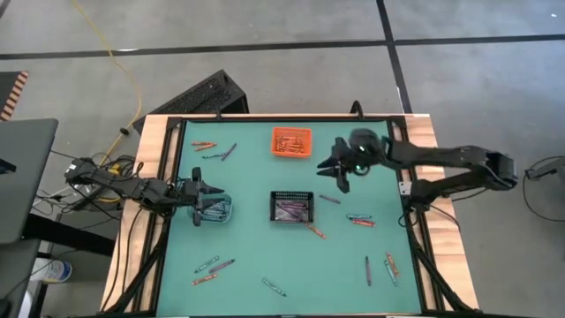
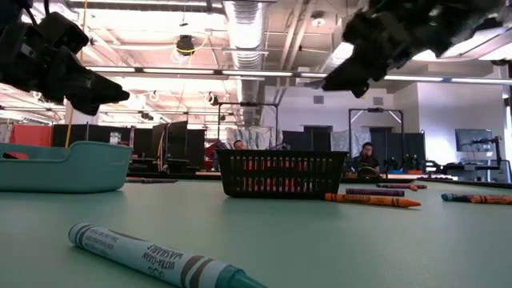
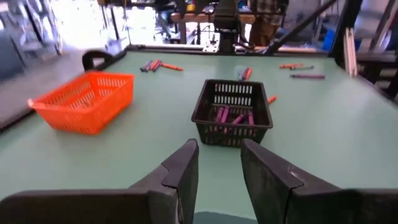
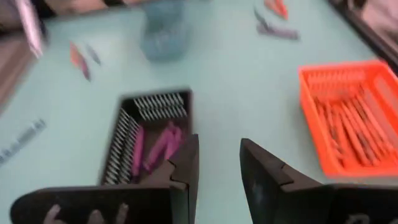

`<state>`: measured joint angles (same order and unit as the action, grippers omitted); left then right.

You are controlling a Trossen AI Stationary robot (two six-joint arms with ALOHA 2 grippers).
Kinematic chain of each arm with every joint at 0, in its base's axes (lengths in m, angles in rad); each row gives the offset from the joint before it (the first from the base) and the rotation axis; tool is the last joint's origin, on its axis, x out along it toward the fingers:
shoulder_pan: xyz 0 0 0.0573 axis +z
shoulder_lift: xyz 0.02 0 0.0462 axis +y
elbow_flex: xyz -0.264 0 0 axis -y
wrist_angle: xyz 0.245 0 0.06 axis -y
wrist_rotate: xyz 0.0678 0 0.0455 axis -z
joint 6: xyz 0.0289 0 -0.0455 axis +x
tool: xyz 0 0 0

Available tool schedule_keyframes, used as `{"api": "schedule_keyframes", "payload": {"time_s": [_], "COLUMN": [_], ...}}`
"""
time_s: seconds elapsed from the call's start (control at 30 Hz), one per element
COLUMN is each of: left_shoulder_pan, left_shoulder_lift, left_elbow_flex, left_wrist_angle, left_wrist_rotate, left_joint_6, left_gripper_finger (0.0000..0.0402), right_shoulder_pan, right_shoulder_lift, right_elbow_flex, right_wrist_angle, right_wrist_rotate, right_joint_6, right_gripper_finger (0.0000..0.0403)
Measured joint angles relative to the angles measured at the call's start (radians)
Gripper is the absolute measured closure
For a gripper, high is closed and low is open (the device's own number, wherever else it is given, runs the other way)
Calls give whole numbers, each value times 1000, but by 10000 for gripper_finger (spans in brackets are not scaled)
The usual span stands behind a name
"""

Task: Sort crayons
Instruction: Put the orange crayon into the orange bin

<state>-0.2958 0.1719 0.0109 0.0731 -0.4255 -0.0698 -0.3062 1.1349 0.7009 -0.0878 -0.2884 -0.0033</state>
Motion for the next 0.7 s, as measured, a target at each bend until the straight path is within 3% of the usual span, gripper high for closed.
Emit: {"api": "schedule_keyframes", "payload": {"time_s": [0.17, 0.27, 0.47, 0.7], "left_shoulder_pan": [0, 7, 50, 187], "left_shoulder_lift": [0, 0, 53, 357], "left_elbow_flex": [0, 0, 2, 150], "left_wrist_angle": [5, 25, 182, 164], "left_wrist_rotate": [-3, -74, -94, -82], "left_joint_6": [-216, -283, -288, -268], "left_gripper_finger": [290, 290, 290, 290], "right_shoulder_pan": [87, 135, 219, 276], "right_shoulder_lift": [-49, -36, 1, 3], "right_elbow_flex": [-178, -218, -226, -226], "right_wrist_angle": [355, 474, 488, 490], "right_wrist_rotate": [2, 31, 65, 109], "right_joint_6": [30, 30, -39, -141], "right_gripper_finger": [292, 292, 292, 292]}}
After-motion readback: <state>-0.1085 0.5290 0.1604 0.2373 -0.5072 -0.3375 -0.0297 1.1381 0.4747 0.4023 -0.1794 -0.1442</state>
